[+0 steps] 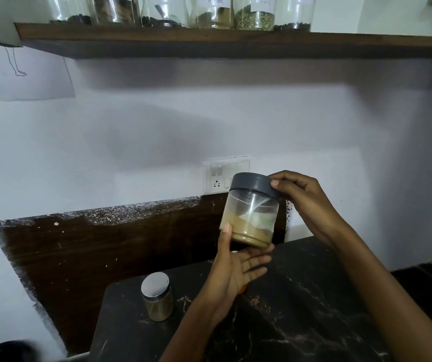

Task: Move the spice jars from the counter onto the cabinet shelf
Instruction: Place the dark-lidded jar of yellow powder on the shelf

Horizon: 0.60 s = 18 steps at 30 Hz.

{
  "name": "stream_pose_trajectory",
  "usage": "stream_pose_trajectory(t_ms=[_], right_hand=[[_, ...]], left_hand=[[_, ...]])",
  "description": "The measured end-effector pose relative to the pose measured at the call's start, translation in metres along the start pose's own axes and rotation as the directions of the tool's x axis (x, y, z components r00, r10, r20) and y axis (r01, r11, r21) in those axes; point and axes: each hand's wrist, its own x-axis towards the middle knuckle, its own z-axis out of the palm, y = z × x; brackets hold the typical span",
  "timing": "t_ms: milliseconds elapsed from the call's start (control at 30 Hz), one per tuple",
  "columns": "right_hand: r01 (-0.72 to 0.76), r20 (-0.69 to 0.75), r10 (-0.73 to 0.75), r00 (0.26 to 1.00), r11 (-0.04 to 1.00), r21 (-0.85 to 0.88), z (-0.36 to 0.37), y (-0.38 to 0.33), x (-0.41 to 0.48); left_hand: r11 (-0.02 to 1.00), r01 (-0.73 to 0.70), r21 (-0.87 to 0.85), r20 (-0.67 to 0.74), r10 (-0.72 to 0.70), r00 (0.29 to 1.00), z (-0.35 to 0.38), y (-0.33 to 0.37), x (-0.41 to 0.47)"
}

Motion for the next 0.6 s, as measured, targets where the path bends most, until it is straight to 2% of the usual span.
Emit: stream_pose_trajectory(t_ms=[233,433,600], right_hand=[[0.007,-0.036,-0.005,0.999,0.999,0.041,0.003,-0.001,0.0],[-0.002,-0.06,0.005,0.998,0.999,0.048,0.009,-0.007,0.0],[-0.008,-0.092,0.006,0.996,1.0,-0.016,0.015,-0.011,0.004]], left_hand=[[0.993,0.113,-0.045,0.105,-0.108,0.989,-0.004,0.005,-0.002],[0.957,0.151,-0.25,-0.002,-0.156,0.988,-0.001,0.012,0.0],[0.966,0.107,-0.237,-0.012,-0.113,0.994,0.006,0.013,-0.003]])
